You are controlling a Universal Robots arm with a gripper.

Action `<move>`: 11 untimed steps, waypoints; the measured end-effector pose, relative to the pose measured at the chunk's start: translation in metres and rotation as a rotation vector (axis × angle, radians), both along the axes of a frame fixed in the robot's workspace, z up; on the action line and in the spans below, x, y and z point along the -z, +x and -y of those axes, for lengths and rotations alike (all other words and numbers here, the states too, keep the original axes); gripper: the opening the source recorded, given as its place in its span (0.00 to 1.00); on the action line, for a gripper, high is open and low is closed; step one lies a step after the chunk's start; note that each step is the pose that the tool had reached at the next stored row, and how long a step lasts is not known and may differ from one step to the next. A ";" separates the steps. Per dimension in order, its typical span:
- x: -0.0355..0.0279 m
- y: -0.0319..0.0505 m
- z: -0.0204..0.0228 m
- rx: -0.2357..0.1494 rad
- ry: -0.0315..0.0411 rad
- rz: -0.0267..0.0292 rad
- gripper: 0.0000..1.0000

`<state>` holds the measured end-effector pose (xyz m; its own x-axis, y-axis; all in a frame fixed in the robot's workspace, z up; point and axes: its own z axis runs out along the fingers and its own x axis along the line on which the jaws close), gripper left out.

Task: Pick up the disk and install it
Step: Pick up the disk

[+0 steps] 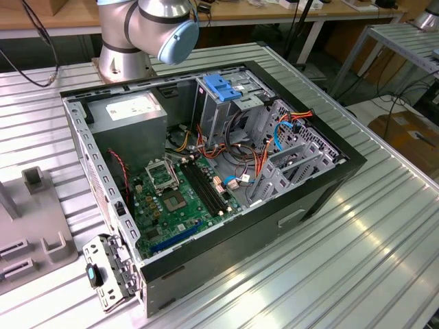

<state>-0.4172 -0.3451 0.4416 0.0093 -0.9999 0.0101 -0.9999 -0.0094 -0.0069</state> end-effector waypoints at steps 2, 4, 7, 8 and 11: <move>-0.0019 0.0000 0.0000 0.000 -0.0023 0.0001 0.35; -0.0027 0.0000 0.0000 0.000 -0.0025 -0.0003 0.35; -0.0076 0.0000 0.0000 0.000 -0.0026 -0.0002 0.35; -0.0100 0.0000 0.0000 0.000 -0.0025 0.0000 0.35; -0.0129 0.0000 0.0000 0.000 -0.0025 0.0000 0.35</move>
